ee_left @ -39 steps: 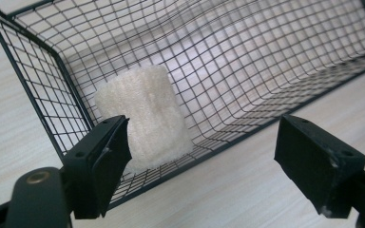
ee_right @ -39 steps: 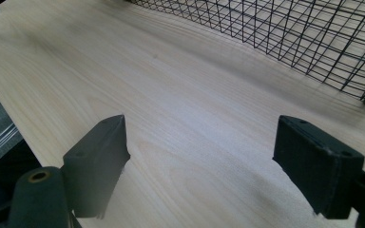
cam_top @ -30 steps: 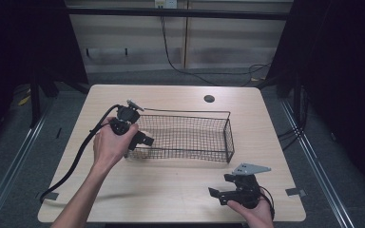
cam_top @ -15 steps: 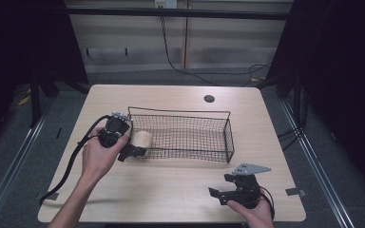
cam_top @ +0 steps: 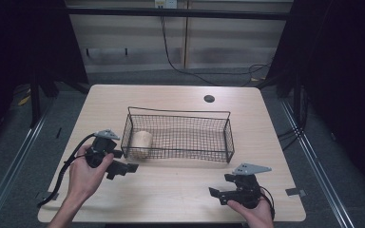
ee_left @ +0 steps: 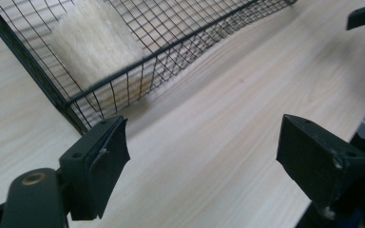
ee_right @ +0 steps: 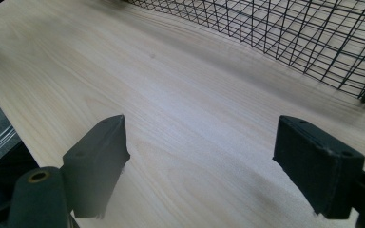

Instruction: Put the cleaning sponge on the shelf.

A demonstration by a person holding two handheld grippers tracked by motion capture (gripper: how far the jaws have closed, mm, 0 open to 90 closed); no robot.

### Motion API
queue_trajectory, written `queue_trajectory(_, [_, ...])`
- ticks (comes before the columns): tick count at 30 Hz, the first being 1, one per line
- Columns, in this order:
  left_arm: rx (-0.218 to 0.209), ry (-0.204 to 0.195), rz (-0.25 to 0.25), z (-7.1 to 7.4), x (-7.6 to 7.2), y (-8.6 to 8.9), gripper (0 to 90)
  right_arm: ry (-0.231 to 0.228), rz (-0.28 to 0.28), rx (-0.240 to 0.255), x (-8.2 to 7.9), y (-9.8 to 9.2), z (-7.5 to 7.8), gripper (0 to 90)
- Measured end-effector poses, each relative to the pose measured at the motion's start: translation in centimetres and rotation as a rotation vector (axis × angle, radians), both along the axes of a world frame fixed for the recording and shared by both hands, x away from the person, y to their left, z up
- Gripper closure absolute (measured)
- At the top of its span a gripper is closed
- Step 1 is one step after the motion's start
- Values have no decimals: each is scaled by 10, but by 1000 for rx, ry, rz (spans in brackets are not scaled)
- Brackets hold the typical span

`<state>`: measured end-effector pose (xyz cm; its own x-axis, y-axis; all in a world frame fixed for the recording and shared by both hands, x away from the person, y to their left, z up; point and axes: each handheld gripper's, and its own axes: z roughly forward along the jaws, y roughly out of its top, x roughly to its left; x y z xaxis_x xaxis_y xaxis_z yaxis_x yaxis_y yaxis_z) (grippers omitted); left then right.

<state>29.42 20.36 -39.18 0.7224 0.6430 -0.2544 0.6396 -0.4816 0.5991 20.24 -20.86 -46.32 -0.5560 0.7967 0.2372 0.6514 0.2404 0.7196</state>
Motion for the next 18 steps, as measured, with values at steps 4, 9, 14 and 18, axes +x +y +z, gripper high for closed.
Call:
queue_trajectory(4, [-16, 3, -10, -3, -12, 9, 174, -1, 2, 1, 0, 0, 0, 184])
queue_trajectory(9, [-46, -2, 3, -13, -28, 17, 174, -6, -8, 1, 0, 1, -1, 191])
queue_trajectory(14, [-19, -11, 8, -27, -43, 22, 173, -24, -35, -1, 2, -1, -3, 190])
queue_trajectory(18, [-13, 9, 30, -43, -57, 33, 172, -14, -44, -13, 4, -1, -6, 190])
